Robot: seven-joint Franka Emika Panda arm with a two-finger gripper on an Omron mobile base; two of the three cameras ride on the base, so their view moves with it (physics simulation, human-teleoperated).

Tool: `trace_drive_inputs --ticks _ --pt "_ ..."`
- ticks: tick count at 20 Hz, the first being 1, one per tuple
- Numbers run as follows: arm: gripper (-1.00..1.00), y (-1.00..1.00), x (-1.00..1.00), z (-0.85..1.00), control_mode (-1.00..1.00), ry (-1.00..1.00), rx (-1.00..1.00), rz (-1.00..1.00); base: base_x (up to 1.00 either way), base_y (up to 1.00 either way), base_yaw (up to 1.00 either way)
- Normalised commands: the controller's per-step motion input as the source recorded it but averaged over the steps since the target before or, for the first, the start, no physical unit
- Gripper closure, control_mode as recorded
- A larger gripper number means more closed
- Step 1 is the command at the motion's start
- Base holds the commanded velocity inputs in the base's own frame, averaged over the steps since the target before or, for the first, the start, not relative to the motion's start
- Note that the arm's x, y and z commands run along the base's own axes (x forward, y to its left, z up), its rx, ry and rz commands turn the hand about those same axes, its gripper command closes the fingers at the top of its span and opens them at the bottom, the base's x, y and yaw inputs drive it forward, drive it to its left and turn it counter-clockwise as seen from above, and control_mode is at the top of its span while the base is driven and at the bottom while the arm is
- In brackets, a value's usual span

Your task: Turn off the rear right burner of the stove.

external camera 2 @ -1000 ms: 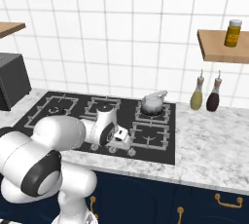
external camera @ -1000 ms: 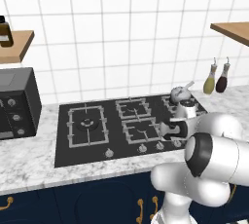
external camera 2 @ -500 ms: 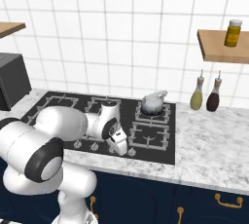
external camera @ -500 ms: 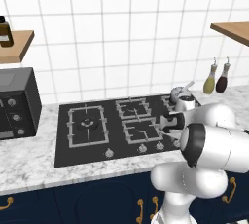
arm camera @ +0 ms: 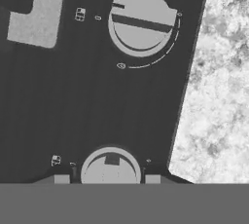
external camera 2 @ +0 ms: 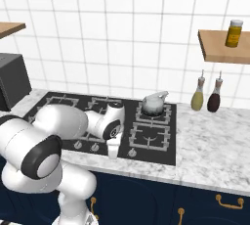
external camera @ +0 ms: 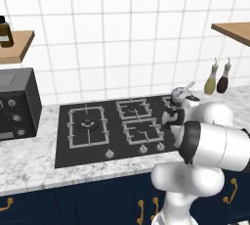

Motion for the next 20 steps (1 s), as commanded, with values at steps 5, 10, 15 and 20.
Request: trace_drive_inputs --ticks 5,10,15,20 --pt "1.00 0.07 0.05 -0.24 -1.00 0.00 0.01 -1.00 0.00 0.00 0.00" --pt "1.00 0.11 0.06 -0.26 -1.00 0.00 0.00 -1.00 0.00 0.00 0.00" --pt "1.00 0.12 0.00 -0.25 -1.00 0.00 0.00 -1.00 0.00 0.00 0.00" --pt "1.00 0.09 0.00 -0.20 -1.00 0.00 0.00 -1.00 0.00 0.00 0.00"
